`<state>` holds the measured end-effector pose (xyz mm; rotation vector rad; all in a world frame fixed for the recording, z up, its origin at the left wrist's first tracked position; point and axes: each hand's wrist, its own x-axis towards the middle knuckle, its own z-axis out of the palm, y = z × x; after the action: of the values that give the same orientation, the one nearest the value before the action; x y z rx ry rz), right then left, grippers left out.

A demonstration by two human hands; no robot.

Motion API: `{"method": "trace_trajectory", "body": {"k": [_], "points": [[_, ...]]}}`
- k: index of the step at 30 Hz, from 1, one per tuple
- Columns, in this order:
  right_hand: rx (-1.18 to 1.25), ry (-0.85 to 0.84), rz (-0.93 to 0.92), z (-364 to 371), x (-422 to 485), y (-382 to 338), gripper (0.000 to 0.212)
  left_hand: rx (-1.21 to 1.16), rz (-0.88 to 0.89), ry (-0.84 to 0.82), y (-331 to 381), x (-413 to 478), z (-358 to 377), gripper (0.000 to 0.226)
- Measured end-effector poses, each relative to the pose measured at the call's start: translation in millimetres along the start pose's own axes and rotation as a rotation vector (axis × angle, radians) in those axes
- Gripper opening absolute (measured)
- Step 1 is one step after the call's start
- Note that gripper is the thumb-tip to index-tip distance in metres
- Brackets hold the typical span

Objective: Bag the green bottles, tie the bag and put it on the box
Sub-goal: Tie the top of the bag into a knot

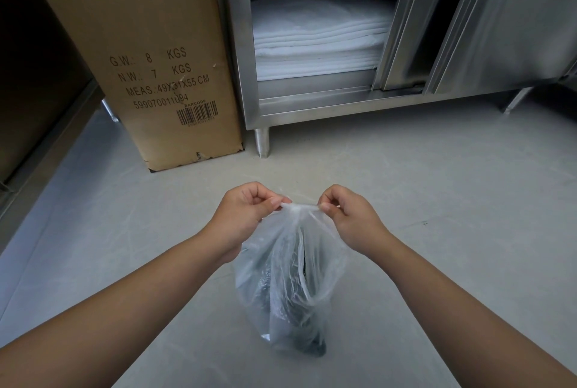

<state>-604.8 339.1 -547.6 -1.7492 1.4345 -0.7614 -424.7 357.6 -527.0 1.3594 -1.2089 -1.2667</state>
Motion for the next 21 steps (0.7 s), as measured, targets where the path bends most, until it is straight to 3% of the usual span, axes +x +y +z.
{"method": "trace_trajectory", "body": {"k": [12,21], "points": [[-0.055,0.086,0.179,-6.8,9.5,43.8,0.032,-0.007,-0.056,0.049,-16.5,14.4,-21.7,0.024],[-0.135,0.178,0.344,-30.3,0.2,88.8,0.029,0.000,-0.196,0.209,-44.5,27.4,-58.1,0.030]]}}
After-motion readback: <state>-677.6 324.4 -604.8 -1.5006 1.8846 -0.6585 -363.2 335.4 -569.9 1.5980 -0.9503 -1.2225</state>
